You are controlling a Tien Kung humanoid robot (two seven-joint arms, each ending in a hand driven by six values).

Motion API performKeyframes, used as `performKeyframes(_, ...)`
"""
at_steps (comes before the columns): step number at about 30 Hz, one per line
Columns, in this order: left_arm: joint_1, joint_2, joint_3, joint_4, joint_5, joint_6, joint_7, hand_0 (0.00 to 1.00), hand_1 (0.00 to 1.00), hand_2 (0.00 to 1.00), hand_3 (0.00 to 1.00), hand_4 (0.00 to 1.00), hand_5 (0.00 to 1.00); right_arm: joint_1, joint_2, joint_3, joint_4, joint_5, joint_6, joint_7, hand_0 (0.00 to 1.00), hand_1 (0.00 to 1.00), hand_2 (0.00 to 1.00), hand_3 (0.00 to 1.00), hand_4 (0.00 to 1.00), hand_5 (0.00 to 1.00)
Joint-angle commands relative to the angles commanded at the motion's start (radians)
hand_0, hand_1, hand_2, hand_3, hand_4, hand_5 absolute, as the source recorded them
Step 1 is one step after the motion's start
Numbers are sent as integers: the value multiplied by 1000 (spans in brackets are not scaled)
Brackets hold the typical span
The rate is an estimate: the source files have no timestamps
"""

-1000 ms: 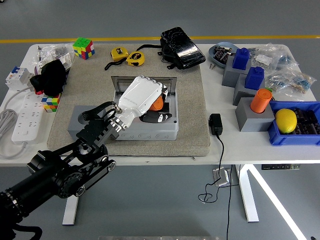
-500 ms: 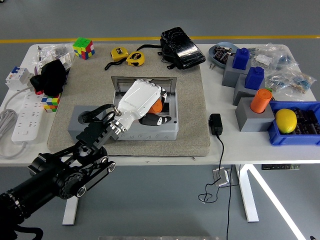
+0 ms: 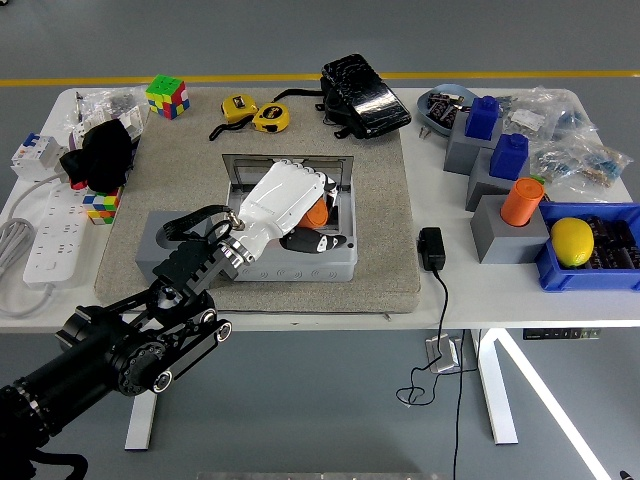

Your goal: Fetch the battery,place it into the box,close the lid of the box

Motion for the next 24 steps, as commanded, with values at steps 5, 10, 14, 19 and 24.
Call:
performKeyframes(5, 1, -1, 0, 1, -14, -33, -4, 235, 491, 489, 458, 998, 392, -1, -2, -2, 0, 2, 1, -1, 850, 851, 817, 864, 998, 998)
performKeyframes(10, -1, 2, -1, -8, -25, -50, -10, 320, 552, 534, 508, 998, 436, -2, -5, 2, 0, -2, 2, -3, 850, 851, 816, 864, 998, 998)
performKeyframes(14, -3, 4, -8, -18, -21, -46, -12, 320, 552, 534, 508, 998, 436, -2, -6, 1, 0, -3, 3, -4, 850, 851, 816, 864, 998, 998)
performKeyframes(19, 0, 5, -9, -23, -28, -44, -14, 323, 570, 551, 520, 998, 457, -1, -4, 1, 0, -5, 3, -4, 849, 849, 815, 863, 998, 998)
performKeyframes(24, 7, 5, -20, -47, -61, -33, -24, 324, 575, 562, 541, 998, 466, 0, -6, 1, 0, -4, 2, -4, 850, 849, 814, 863, 998, 998)
